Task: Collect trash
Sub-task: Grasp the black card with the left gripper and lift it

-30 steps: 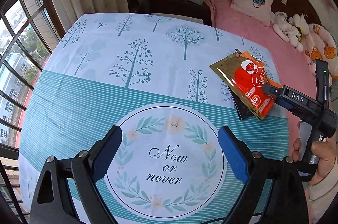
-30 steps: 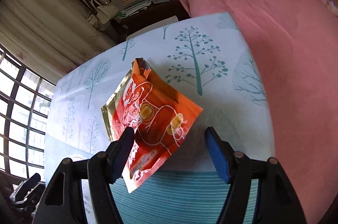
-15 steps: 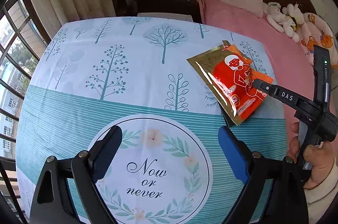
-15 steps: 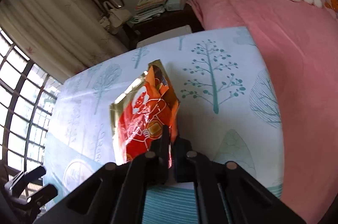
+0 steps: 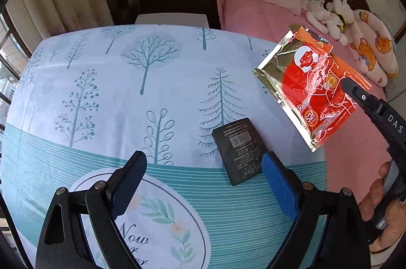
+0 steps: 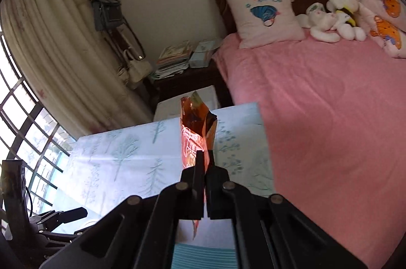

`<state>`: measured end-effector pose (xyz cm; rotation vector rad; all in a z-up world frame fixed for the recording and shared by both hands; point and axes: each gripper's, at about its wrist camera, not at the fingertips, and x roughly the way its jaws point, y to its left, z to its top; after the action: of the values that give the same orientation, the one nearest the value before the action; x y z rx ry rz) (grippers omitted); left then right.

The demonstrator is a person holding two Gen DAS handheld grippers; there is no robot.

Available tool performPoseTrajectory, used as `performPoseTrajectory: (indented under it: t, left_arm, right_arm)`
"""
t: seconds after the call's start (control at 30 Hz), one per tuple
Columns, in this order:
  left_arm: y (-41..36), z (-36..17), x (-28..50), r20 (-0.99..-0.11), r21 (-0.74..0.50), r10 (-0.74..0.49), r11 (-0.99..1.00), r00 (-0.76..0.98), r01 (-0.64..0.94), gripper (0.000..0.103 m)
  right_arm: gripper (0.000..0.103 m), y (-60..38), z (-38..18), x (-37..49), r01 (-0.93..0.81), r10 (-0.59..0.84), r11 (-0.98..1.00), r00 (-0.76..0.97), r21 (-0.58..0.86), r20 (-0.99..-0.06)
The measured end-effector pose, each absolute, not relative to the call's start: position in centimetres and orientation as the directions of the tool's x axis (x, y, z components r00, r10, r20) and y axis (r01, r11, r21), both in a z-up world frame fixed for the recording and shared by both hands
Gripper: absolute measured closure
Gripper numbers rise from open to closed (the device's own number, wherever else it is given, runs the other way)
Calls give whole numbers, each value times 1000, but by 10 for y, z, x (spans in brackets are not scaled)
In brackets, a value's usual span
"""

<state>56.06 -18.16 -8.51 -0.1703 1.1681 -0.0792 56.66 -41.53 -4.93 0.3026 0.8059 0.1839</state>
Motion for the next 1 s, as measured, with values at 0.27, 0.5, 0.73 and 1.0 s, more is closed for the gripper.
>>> performPoseTrajectory:
  t: [0.27,0.5,0.73,1.0]
  left_arm:
    - [-211,-128,596,-952,-200,-166,974,258,-110,12]
    - [-243,-139,605,-972,-95,-68,989,225,-113,14]
    - [-249,-134,599,-967,-45,-21,995,254,-91,39]
    - [-214,-113,556,-955,-91,-58,991,292,-102,39]
  right_arm:
    - [103,-426,-65,543,-32,259,946,670,322,-695]
    - [103,-428,-68,528,-43,261,949,668,313,-697]
    - [103,-426,-64,513,-60,276,945,672,320,-687]
    - [103,-413,-46,481,-101,303,941,681,324,-666]
